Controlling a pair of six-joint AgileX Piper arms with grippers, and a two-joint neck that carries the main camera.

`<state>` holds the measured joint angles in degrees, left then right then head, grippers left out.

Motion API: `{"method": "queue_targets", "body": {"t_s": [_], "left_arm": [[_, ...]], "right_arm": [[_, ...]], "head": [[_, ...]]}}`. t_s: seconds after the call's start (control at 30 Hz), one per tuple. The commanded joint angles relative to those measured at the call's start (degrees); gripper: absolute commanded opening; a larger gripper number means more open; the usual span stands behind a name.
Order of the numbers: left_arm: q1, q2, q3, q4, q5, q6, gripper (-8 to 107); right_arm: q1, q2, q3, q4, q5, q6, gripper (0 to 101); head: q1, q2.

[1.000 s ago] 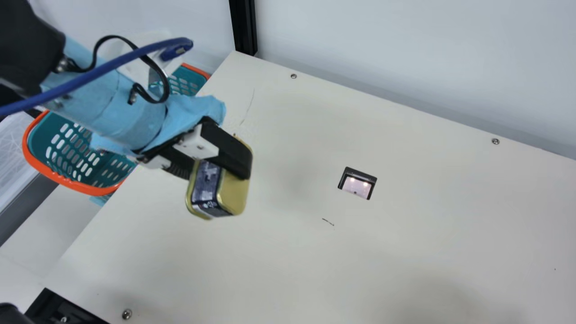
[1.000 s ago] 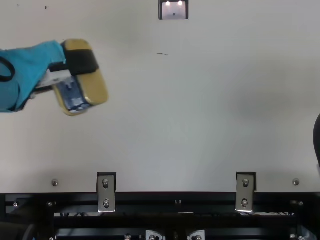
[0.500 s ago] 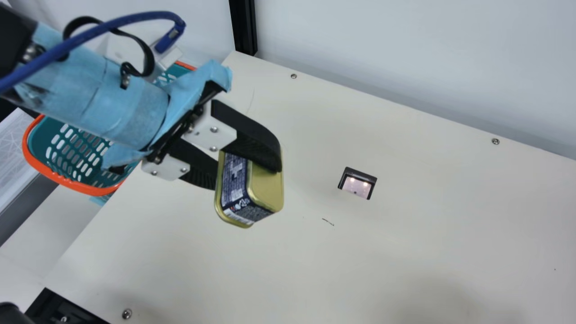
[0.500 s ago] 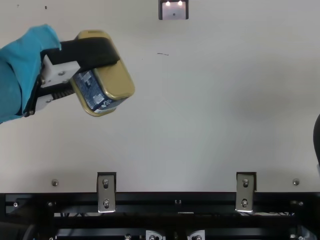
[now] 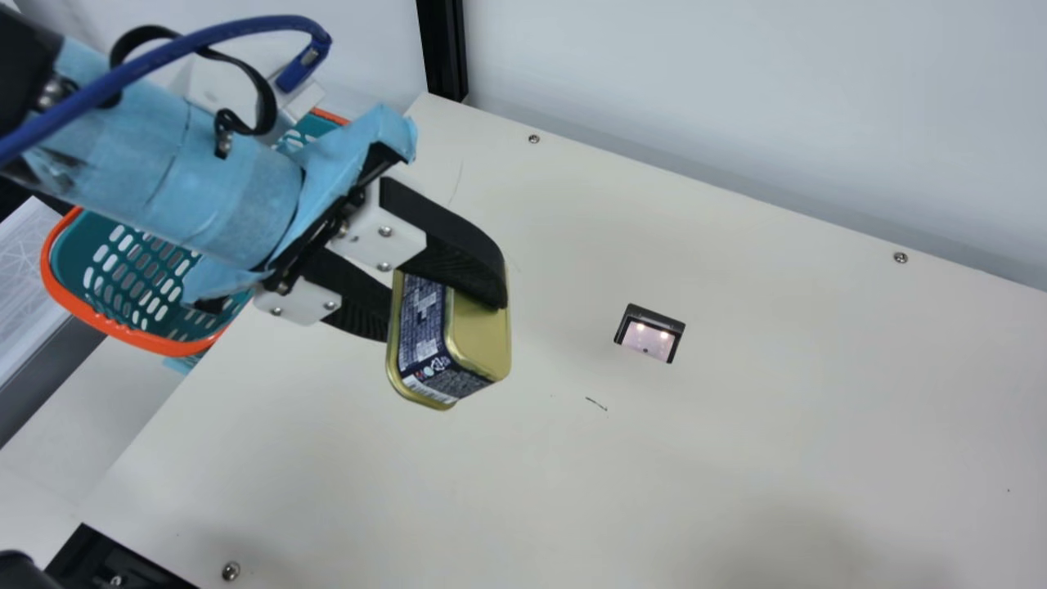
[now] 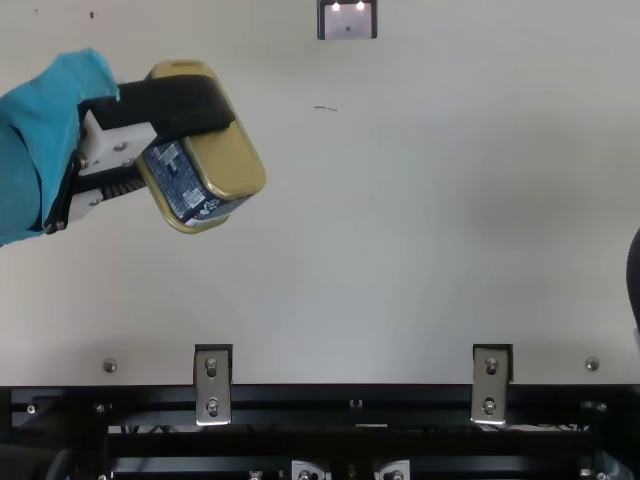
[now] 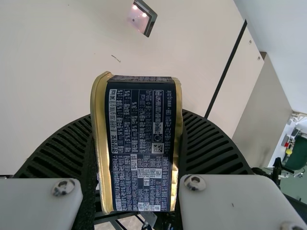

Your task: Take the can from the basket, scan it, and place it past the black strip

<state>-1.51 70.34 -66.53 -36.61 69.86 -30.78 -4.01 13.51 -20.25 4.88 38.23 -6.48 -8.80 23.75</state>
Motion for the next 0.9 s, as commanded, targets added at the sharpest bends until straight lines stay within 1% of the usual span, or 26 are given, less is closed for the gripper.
{"method": "queue_targets", "body": {"t_s": [0.0, 0.13, 0.47, 0.87], "left_arm": [[0.16, 0.10, 0.04, -0.21, 0.04, 0.18, 10], [0.06, 0.69, -0.20, -1.69, 0.04, -0.71, 10], [1.37, 2.59, -2.11, -7.83, 0.04, -4.55, 10], [3.13, 2.03, -3.16, -12.67, 0.04, -7.63, 10]], "right_arm": [[0.00, 0.00, 0.00, 0.00, 0.00, 0.00, 101], [0.00, 0.00, 0.00, 0.00, 0.00, 0.00, 101], [0.00, 0.00, 0.00, 0.00, 0.00, 0.00, 101], [0.00, 0.00, 0.00, 0.00, 0.00, 0.00, 101]], "head": [[-1.77, 0.32], [-1.77, 0.32], [-1.77, 0.32], [-1.77, 0.32]]}}
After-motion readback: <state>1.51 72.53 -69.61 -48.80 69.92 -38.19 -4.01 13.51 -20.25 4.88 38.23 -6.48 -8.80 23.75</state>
